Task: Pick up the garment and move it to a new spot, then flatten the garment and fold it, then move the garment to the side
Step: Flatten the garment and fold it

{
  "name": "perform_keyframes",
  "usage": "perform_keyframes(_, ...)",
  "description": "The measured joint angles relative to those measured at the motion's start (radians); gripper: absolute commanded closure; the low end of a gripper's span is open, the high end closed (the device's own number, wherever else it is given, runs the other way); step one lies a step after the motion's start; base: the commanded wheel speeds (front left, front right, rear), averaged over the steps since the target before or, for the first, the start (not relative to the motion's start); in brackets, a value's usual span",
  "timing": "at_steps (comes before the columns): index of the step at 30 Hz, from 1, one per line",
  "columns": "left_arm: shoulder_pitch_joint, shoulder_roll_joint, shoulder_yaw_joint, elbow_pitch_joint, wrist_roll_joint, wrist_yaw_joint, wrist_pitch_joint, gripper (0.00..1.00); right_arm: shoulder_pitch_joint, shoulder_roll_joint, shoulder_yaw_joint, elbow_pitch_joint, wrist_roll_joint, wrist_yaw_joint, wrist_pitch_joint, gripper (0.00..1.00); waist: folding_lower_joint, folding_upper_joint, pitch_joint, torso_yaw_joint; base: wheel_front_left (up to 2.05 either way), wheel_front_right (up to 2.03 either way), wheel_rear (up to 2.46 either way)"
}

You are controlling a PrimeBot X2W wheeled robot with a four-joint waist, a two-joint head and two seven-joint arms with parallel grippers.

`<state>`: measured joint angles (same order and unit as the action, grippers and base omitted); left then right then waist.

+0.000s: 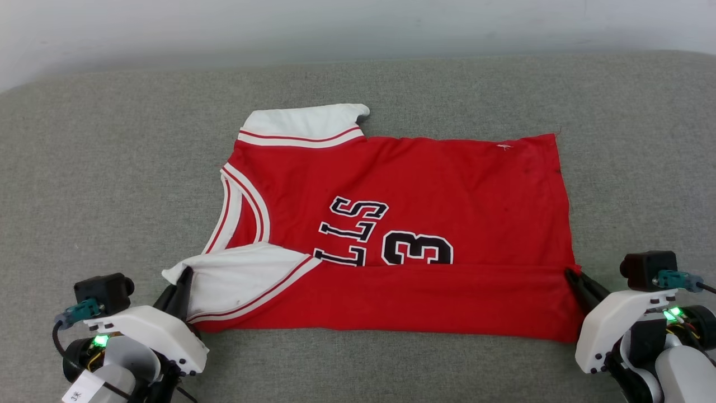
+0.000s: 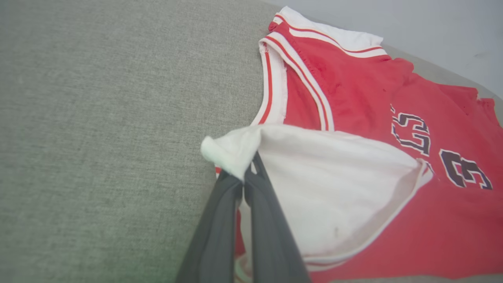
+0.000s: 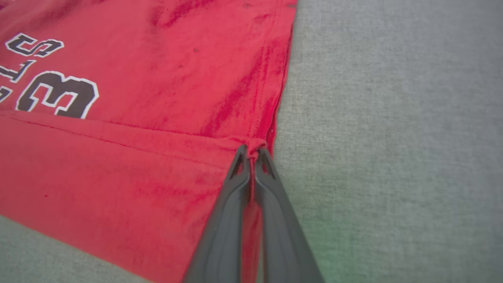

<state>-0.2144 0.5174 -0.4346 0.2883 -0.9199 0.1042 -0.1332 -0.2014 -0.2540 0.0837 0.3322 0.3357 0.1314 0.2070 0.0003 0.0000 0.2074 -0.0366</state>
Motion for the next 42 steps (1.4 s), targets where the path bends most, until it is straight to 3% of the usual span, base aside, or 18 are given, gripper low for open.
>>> perform_keyframes(7, -0.039, -0.036, -0.037, 0.112, -0.022, -0.047, 0.05, 1.0, -0.039, -0.005, 0.054, 0.104, 0.02, 0.0, -0.047, 1.0, -0.0001, 0.0, 0.003, 0.005, 0.0, 0.0, 0.0)
perform_keyframes(8, -0.042, -0.044, -0.038, 0.124, -0.026, -0.047, 0.051, 1.0, -0.041, -0.004, 0.057, 0.113, 0.031, 0.0, -0.063, 0.6, -0.0001, 0.0, -0.001, 0.006, 0.0, 0.0, 0.0)
perform_keyframes(9, -0.042, -0.05, -0.039, 0.137, -0.026, -0.043, 0.051, 0.69, -0.041, -0.004, 0.062, 0.119, 0.034, 0.0, -0.089, 0.6, -0.0002, 0.0, -0.006, 0.007, 0.0, 0.0, 0.0)
perform_keyframes(10, -0.042, -0.055, -0.041, 0.144, -0.025, -0.039, 0.05, 0.18, -0.041, -0.003, 0.06, 0.123, 0.034, 0.0, -0.119, 0.0, -0.0001, 0.0, -0.012, 0.008, 0.0, 0.0, 0.0)
perform_keyframes(11, -0.042, -0.057, -0.039, 0.153, -0.025, -0.032, 0.047, 0.0, -0.042, -0.003, 0.062, 0.125, 0.033, 0.0, -0.145, 0.0, -0.0002, 0.0, -0.019, 0.009, 0.0, 0.0, 0.0)
perform_keyframes(19, -0.022, -0.053, -0.004, 0.147, -0.036, 0.012, 0.01, 0.0, -0.032, 0.011, 0.022, 0.12, -0.005, 0.0, -0.328, 0.0, -0.0003, 0.0001, -0.097, 0.015, 0.0, 0.0, 0.0)
perform_keyframes(25, 0.013, -0.005, 0.023, 0.097, -0.057, 0.052, 0.045, 0.0, 0.03, 0.044, -0.051, 0.011, -0.066, 0.0, -0.362, 0.0, -0.0004, 0.0, -0.158, 0.018, 0.0, 0.0, 0.0)
perform_keyframes(37, 0.025, 0.149, -0.025, -0.121, -0.123, 0.113, 0.416, 0.0, 0.173, 0.151, -0.112, -0.249, -0.145, 0.0, -0.277, 0.0, -0.0005, 0.0, -0.167, -0.002, 0.0, 0.0, 0.0)
perform_keyframes(42, 0.007, 0.166, -0.056, -0.15, -0.141, 0.131, 0.524, 0.0, 0.182, 0.171, -0.114, -0.291, -0.151, 0.0, -0.262, 0.0, -0.0004, 0.0, -0.138, -0.021, 0.0, 0.0, 0.0)
